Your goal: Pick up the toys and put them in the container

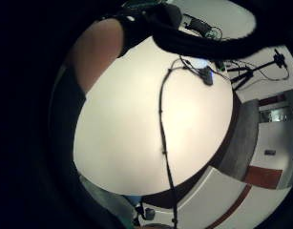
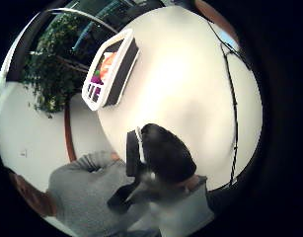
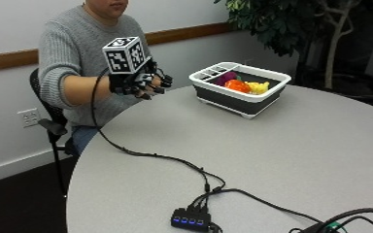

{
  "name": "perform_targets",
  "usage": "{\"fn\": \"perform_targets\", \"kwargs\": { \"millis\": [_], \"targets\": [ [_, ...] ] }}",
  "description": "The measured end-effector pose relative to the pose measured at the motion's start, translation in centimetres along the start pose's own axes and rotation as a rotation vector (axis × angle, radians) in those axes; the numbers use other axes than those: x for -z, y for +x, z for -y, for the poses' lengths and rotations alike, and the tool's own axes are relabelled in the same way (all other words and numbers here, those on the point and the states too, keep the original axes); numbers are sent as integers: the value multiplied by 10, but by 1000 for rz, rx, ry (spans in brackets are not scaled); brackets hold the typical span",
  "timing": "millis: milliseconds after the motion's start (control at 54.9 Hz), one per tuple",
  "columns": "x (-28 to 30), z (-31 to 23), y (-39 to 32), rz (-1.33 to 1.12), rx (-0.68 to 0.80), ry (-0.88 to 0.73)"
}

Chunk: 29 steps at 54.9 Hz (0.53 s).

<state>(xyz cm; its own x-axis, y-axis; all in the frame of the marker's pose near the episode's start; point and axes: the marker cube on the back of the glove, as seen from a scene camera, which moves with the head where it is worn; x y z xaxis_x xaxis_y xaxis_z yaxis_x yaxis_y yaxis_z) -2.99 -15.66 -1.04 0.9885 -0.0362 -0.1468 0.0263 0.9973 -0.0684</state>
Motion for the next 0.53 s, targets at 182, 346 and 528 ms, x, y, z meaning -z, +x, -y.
{"fn": "perform_targets", "kwargs": {
  "millis": [182, 346, 528],
  "targets": [
    [-28, -99, -38, 5, 120, -22],
    [-64, -165, -63, 52, 125, -46],
    [-80, -177, -56, 64, 87, -91]
  ]
}}
